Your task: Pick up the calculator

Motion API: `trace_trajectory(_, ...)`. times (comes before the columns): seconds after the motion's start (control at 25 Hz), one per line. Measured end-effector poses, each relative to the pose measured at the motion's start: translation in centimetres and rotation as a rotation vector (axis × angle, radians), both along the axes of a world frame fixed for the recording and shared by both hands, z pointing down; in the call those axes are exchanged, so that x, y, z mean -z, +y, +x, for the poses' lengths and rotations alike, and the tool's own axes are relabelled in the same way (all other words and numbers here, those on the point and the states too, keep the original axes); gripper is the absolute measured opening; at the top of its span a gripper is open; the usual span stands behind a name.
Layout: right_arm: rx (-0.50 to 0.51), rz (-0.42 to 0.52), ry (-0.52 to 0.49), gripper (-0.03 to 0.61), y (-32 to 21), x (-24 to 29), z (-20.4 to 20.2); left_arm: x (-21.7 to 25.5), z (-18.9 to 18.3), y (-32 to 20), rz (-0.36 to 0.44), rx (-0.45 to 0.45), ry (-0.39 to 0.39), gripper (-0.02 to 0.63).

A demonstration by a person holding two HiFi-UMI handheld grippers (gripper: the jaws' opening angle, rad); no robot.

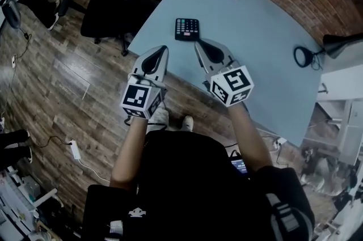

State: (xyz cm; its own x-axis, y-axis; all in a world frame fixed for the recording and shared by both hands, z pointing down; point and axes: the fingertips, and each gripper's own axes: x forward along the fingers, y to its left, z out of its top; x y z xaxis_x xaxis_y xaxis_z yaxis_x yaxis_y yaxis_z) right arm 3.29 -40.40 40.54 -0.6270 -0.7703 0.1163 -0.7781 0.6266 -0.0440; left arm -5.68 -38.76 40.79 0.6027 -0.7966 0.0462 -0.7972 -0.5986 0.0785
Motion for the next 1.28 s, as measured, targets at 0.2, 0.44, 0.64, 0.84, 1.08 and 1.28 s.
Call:
trace_trajectory(0.2,-0.034,-0.040,0.032,0.003,-1.9,-1.7,0.1,0.2,-0.2,-2.4,0.011,-0.038,0.004,0.003)
trace_trajectory(0.44,-0.057,-0.072,0.097,0.003,-4.0,-4.0,0.0,-1.0,-0.3,-4.3,-0.039,-0.085,-0.010,0.003)
trace_trajectory(0.64,-0.056,-0.112,0.162,0.003,-5.4,-6.6,-0.1,-1.6,-0.5,-5.8,-0.050,-0.112,-0.018,0.003)
trace_trajectory(0.84,-0.051,-0.162,0.297,0.003,-6.5,-10.5,-0.2,-2.5,-0.6,-7.3,-0.057,-0.141,-0.019,0.003)
trace_trajectory(1.08,-0.047,-0.212,0.404,0.005,-7.8,-14.1,-0.3,-3.9,-0.5,-8.7,-0.108,-0.182,-0.026,0.003)
trace_trajectory(1.28,-0.050,-0.244,0.479,0.034,-9.0,-16.6,0.1,-4.7,-0.4,-10.1,-0.125,-0.202,-0.036,0.003)
